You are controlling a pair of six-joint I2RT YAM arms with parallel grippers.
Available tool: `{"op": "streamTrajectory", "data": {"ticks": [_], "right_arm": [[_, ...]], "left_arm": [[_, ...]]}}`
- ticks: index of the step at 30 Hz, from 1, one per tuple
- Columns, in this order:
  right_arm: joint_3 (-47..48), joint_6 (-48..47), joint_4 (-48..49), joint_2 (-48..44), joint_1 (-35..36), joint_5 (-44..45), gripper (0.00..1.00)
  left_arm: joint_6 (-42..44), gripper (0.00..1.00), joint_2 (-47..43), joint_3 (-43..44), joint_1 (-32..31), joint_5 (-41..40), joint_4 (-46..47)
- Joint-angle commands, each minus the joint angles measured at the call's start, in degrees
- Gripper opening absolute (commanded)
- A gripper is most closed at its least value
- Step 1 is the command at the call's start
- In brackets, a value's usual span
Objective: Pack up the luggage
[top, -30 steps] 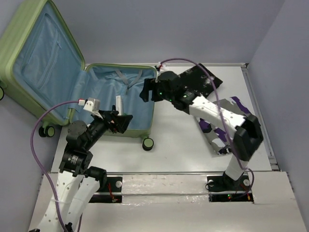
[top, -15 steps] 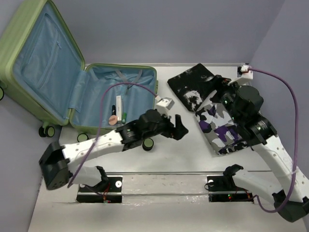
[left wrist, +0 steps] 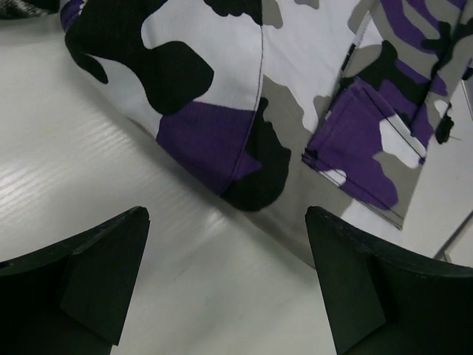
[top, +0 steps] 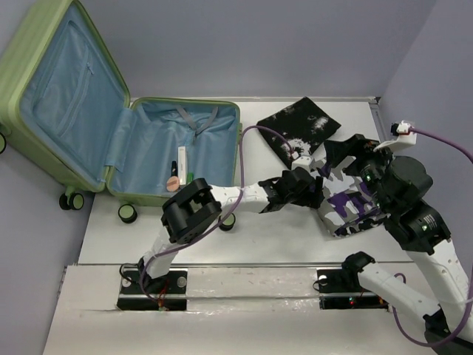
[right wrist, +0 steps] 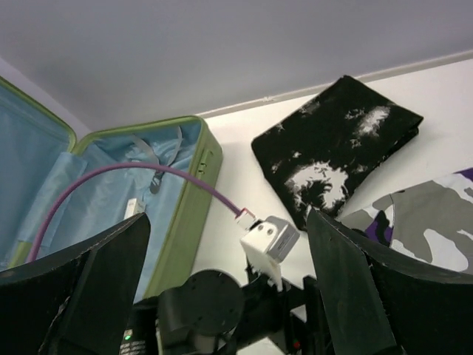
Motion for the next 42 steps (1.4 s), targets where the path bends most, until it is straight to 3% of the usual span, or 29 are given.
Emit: {"op": "streamTrajectory", "data": {"ticks": [1,7,18,20,21,22,24,26,31,37,42], "right_arm": [[-1.7,-0.7,-2.3,-1.7,0.3,0.1,0.92],[-4.8,0.7,-2.7,-3.0,0.3,-0.6,0.93],[-10.0,5.3,-1.2,-1.7,0.3,2.9,0.93],[-11.7,5.9,-1.0,-1.4,0.3,5.9,0.93],[-12.4,7.0,-0.8,-1.4,0.3,7.2,0.93],[-13.1,7.4,-0.5,-1.4,0.3,8.5,0.93],[-14.7,8.6,-0.2,0.2,-0.3,10.7,0.93],[-15.9,9.3,-0.2,1.6,-2.6,10.4,0.93],[-18.2,10.2,-0.2,3.8,-13.0,6.5,0.94],[-22.7,9.1,-0.3,5.9,-34.5,-8.9,0.96],[-25.5,10.8,-3.8,6.9,-39.2,-12.4,1.00]], "left_arm": [[-3.1,0.99,5.4,8.0,2.3,-0.3,1.5],[-6.3,0.99,11.7,10.1,5.7,-0.3,4.9],[-12.1,0.99,21.5,17.9,6.3,3.6,8.8],[-13.5,0.90,22.1,17.4,6.3,4.2,11.2],[-13.6,0.70,21.9,16.2,6.3,4.3,13.3],[-13.8,0.69,21.9,15.3,6.3,4.2,13.3],[-13.6,0.21,19.3,11.8,6.4,4.0,17.0],[-13.3,0.06,17.0,8.3,6.5,3.3,18.7],[-12.5,0.06,6.8,-9.8,6.7,1.5,27.8],[-13.2,0.06,-7.4,-30.0,6.6,-3.8,34.3],[-13.1,0.06,-14.8,-40.5,7.8,-9.4,34.4]]}}
